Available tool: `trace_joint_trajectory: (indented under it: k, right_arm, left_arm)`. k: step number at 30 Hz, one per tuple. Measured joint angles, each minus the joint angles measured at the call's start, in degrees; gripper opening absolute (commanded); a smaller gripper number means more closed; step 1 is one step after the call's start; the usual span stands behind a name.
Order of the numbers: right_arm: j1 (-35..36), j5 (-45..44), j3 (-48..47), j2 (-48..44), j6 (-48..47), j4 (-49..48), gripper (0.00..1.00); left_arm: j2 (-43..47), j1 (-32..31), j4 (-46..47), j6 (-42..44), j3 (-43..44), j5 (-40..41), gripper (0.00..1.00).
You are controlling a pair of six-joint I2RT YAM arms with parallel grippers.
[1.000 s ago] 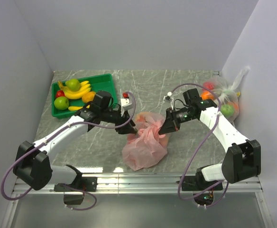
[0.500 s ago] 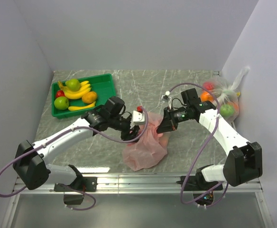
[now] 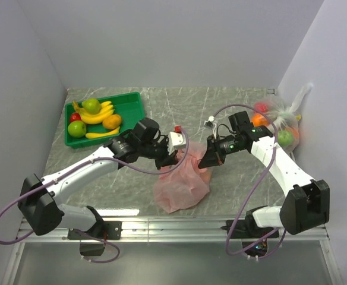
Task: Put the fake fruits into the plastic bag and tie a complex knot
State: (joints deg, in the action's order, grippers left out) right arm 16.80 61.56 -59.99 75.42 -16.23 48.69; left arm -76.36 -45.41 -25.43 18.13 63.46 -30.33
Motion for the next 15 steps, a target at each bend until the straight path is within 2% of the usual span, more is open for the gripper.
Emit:
trace_joint_trajectory:
  k: [4, 10, 15]
  right_arm:
    - [-3.6, -2.4, -1.3, -0.2, -5.1, 3.6, 0.0]
    - [-8.1, -9.9, -1.3, -1.9, -11.2, 6.0, 0.0]
    - [-10.9, -15.3, 0.4, -4.1, -15.9, 4.2, 0.0]
  left_arm:
    - [2.8, 1.5, 2.0, -5.5, -2.9, 3.7, 0.01]
    - [6.6, 10.7, 1.5, -11.4, -6.0, 7.9, 0.0]
    - [7.2, 17.2, 1.6, -11.8, -11.9, 7.7, 0.0]
